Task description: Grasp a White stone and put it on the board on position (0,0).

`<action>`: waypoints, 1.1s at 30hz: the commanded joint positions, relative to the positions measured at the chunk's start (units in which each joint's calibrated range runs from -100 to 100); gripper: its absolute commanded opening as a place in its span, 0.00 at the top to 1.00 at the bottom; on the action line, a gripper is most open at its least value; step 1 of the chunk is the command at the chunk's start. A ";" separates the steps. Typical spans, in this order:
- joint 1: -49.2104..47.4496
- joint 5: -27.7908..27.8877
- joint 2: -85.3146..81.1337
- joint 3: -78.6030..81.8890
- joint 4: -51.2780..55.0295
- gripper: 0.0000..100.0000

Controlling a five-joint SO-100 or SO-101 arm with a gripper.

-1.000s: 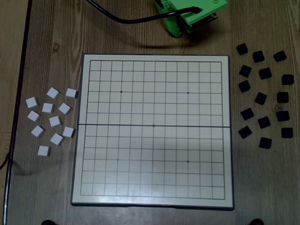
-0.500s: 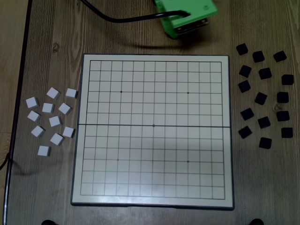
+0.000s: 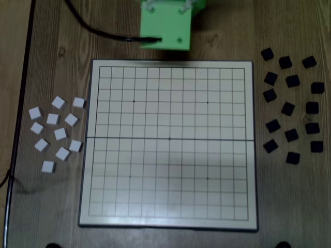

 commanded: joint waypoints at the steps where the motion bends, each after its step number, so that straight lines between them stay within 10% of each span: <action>1: 7.41 2.93 9.01 -23.45 4.97 0.94; 17: 30.72 17.05 40.54 -70.22 16.62 0.94; 33: 37.73 23.93 54.62 -73.12 10.92 0.93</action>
